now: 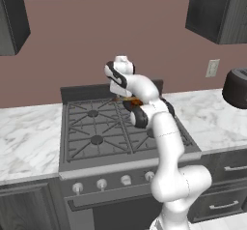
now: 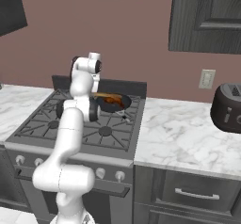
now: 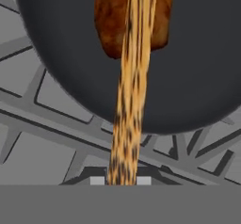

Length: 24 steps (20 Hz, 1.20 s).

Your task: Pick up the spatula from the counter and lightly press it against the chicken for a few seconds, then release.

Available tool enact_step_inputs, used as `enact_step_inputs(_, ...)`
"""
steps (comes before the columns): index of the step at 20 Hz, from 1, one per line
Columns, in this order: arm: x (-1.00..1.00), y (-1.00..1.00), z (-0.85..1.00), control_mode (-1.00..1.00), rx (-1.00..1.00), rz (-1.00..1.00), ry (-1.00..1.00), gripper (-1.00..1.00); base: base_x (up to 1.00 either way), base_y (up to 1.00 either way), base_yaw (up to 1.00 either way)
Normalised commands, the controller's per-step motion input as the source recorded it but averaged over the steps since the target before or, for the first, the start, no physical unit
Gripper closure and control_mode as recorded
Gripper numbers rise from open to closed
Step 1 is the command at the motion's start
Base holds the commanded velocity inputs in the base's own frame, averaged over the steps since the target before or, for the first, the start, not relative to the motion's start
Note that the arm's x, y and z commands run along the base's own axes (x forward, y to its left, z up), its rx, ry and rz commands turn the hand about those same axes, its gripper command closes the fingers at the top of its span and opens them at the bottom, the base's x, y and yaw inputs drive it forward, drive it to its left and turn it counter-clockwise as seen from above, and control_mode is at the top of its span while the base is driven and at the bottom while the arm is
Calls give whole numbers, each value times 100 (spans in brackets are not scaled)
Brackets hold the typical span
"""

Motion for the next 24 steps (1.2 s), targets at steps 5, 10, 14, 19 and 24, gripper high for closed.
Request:
enact_step_inputs(5, -2, 0, -7, -100, 2, 0, 7, 100, 0, 0, 0)
enact_step_inputs(10, -3, 0, -1, -100, 2, 0, 5, 100, 0, 0, 0)
enact_step_inputs(14, -1, 0, 0, -100, 2, 0, 3, 100, 0, 0, 0)
enact_step_inputs(19, 0, 0, 0, -100, 1, 0, 0, 100, 0, 0, 0)
enact_step_inputs(24, -4, 0, 5, -100, 0, 0, -5, 100, 0, 0, 0)
